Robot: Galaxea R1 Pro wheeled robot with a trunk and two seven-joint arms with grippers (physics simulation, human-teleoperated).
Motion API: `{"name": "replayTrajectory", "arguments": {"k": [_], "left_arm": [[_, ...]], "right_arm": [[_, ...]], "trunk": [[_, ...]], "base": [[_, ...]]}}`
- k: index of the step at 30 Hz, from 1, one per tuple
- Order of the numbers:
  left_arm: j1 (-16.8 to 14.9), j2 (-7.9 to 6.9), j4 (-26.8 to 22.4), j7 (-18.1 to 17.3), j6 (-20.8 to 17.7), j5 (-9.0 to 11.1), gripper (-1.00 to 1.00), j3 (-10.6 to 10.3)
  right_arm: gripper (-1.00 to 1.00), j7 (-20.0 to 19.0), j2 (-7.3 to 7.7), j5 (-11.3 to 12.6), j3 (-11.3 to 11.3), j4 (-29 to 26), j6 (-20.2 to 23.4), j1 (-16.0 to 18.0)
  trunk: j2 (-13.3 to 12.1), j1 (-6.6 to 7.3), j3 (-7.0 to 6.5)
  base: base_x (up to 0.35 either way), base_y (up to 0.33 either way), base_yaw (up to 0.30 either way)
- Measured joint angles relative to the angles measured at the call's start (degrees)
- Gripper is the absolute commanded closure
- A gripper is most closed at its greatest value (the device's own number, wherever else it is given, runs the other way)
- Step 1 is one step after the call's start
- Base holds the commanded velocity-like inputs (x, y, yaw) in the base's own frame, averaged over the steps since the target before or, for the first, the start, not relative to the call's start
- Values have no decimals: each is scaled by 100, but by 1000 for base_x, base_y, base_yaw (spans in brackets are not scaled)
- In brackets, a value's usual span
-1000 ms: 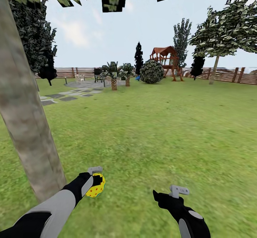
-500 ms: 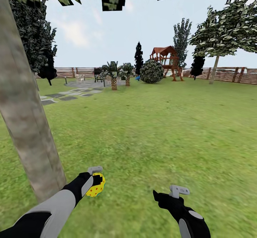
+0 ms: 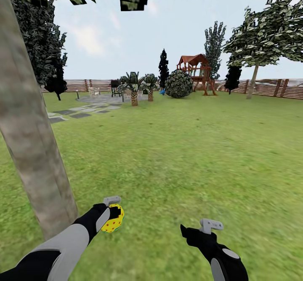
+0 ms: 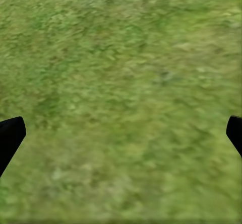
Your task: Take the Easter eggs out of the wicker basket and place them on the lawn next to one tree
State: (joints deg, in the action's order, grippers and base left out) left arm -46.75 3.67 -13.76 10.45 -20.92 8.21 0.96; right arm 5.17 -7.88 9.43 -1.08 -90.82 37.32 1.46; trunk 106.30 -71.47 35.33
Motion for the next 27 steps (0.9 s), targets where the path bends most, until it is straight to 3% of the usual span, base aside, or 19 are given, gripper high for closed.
{"name": "replayTrajectory", "arguments": {"k": [27], "left_arm": [[0,0,0,1,0,0,100,0]], "right_arm": [[-100,0,5,0,0,0,-9,-26]], "trunk": [[1083,-593,485]], "base": [[0,0,0]]}}
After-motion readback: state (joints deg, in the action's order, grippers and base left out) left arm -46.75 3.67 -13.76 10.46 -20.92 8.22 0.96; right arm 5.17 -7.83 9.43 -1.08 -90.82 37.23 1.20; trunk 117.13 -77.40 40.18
